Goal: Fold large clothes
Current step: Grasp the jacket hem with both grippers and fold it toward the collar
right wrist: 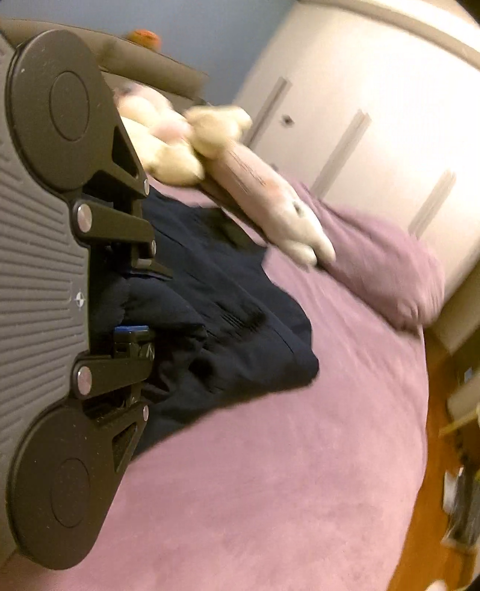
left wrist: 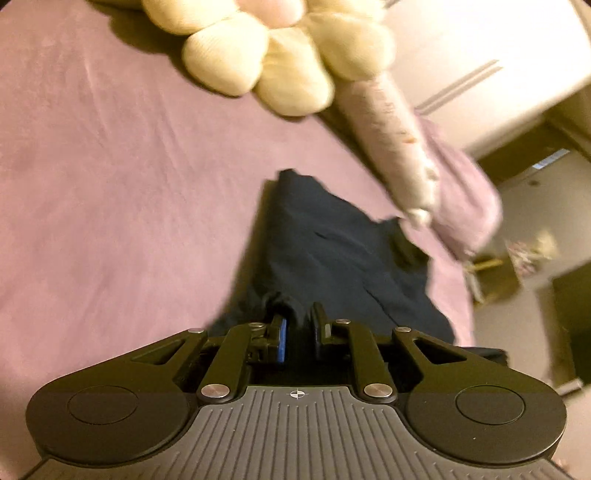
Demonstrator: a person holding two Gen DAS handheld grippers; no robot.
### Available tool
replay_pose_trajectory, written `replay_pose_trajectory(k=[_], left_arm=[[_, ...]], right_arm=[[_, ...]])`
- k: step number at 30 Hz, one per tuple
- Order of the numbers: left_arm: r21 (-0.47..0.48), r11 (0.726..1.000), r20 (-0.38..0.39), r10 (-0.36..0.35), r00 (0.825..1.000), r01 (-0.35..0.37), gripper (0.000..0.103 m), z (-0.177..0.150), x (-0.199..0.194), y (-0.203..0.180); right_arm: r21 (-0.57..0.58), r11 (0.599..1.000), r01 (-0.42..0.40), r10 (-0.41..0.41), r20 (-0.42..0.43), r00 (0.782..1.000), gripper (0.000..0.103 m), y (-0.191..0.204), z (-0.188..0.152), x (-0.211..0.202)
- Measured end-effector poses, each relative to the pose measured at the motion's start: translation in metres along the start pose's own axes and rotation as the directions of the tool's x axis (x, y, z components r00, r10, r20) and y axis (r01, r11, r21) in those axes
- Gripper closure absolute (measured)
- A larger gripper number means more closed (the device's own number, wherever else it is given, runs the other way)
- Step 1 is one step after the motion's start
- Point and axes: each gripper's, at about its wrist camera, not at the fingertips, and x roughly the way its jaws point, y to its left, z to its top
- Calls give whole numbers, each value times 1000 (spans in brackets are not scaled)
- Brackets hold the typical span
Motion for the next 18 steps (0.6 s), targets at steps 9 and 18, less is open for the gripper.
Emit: replay_pose_trajectory(k=[9,18], left_arm=[[-49,994,-16,98,995,-99,83,17,71,8],[94,995,160,23,987,-39,42,16,7,16]], right_arm=[[49,991,123,-123,-3,992,80,-20,17,94],[-75,997,11,4,198,980,5,-19,21,1]])
